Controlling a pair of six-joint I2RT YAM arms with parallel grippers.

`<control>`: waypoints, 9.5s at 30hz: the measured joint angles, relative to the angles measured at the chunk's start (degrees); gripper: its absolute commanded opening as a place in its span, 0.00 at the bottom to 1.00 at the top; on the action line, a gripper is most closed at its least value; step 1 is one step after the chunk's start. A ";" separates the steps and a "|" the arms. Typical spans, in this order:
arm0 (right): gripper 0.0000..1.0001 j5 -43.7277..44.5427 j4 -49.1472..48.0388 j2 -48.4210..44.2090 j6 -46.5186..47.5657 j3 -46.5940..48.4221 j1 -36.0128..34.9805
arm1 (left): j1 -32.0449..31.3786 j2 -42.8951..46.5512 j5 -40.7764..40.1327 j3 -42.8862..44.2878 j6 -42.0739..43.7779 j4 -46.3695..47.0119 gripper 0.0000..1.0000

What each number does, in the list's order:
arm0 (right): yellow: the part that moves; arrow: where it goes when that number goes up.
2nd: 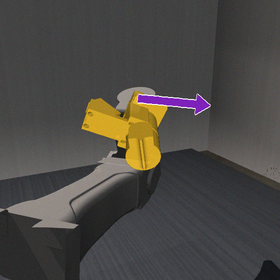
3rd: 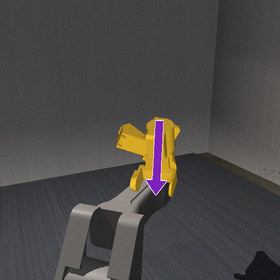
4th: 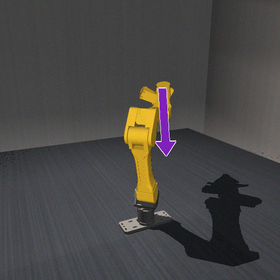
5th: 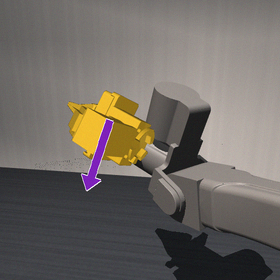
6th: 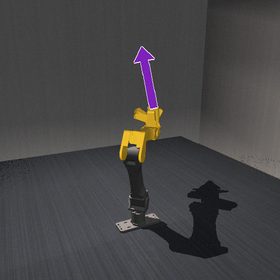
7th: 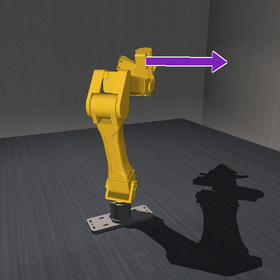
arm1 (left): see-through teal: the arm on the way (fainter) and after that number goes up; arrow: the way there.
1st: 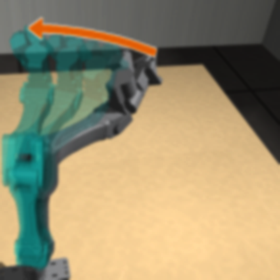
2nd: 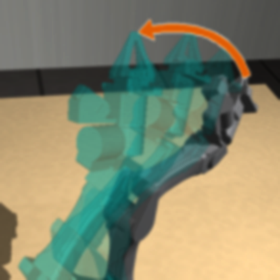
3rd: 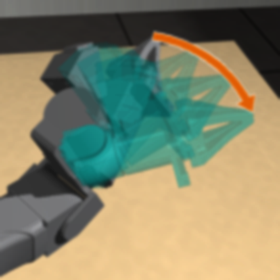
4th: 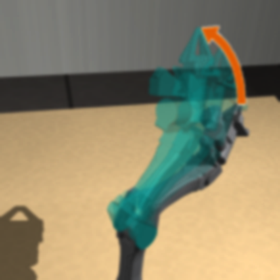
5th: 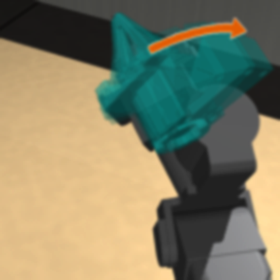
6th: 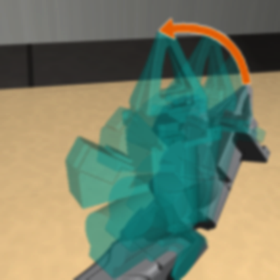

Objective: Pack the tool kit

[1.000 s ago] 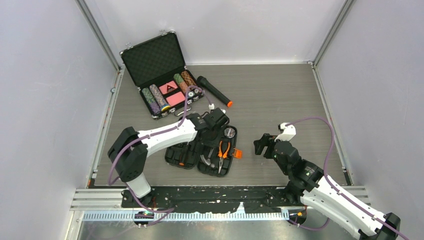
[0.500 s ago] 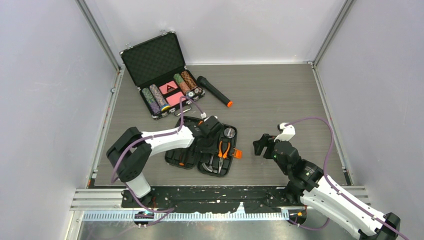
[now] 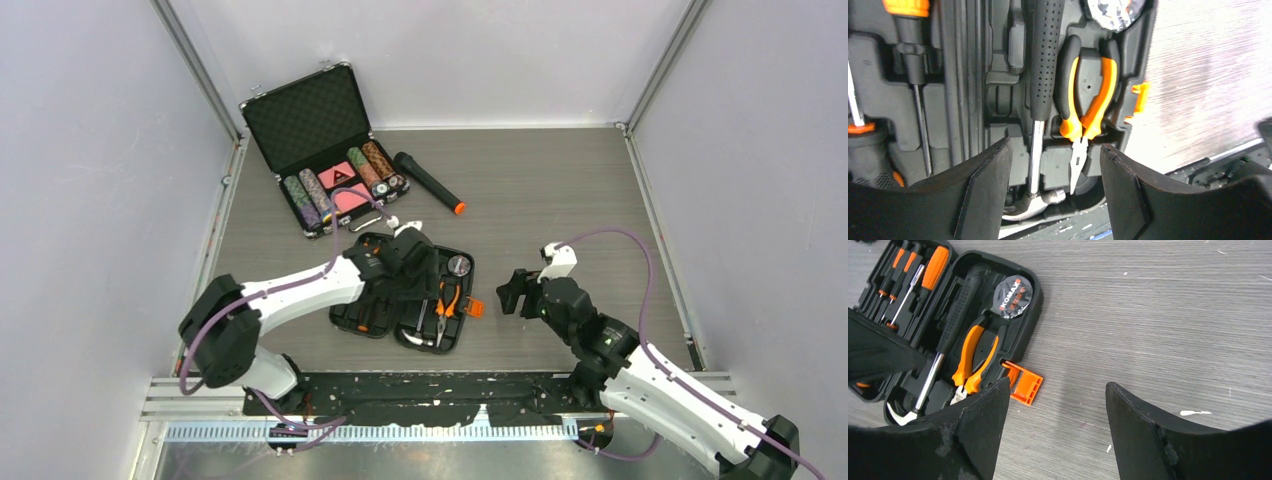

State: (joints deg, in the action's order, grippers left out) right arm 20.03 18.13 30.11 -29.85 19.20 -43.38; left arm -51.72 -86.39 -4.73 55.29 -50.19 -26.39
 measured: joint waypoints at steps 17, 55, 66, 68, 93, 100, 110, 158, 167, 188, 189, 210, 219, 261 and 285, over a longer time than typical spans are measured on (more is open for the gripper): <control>0.63 -21.94 -9.31 28.55 6.32 16.02 -0.24 | -0.35 15.78 1.18 -12.33 -0.55 -2.38 0.31; 0.16 -34.56 -15.98 65.83 -0.48 32.68 -0.02 | -0.37 7.61 5.29 -12.90 0.70 -2.84 0.00; 0.19 -34.01 -17.20 64.30 -0.70 30.82 -0.17 | -0.39 8.33 4.52 -12.55 1.20 -3.63 0.15; 0.21 -33.64 -15.98 63.87 -0.68 30.51 -0.17 | -0.39 9.94 3.67 -12.20 1.25 -4.59 0.19; 0.19 -32.35 -14.62 65.20 -0.50 33.86 -0.17 | -4.42 6.75 4.24 -6.67 4.42 -9.14 0.12; 0.17 -33.62 -14.95 67.56 -1.73 33.86 0.42 | -4.66 4.28 6.21 -6.19 4.42 -8.46 0.03; 0.16 -34.29 -15.12 68.67 -2.29 34.05 0.83 | -4.87 1.11 7.67 -5.07 4.44 -7.80 0.00; 0.59 -25.92 -15.19 37.99 -2.54 12.00 4.72 | 39.50 17.11 4.83 -19.08 16.48 -0.98 0.69; 0.59 -27.19 -20.04 37.99 -2.86 9.70 4.74 | 39.30 16.35 10.82 -22.05 16.17 2.99 0.51; 0.60 -18.38 -15.15 29.99 0.50 8.00 6.32 | 25.22 32.09 6.08 -27.04 8.70 -5.99 0.45; 0.60 -17.29 -14.62 29.20 0.85 8.00 6.38 | 24.96 30.71 5.49 -27.04 8.85 -6.36 0.42; 0.60 -17.33 -14.53 36.70 1.07 7.87 6.49 | 20.98 19.08 0.66 -22.51 10.16 -6.73 0.00; 0.59 -24.30 -19.78 39.93 -1.14 7.63 6.47 | 15.76 24.35 -12.04 -10.91 12.59 -22.27 0.00; 0.55 -32.33 -44.78 52.11 -13.90 2.58 6.12 | -25.70 -4.81 -23.65 31.93 7.26 -29.24 0.51; 0.67 -16.90 -7.28 20.57 -2.38 7.06 6.97 | -9.70 11.96 -11.72 12.46 8.66 -17.84 0.46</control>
State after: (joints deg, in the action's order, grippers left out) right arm 3.14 10.85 50.68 -32.23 26.26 -36.40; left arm -61.43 -74.43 -16.45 67.75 -41.54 -44.23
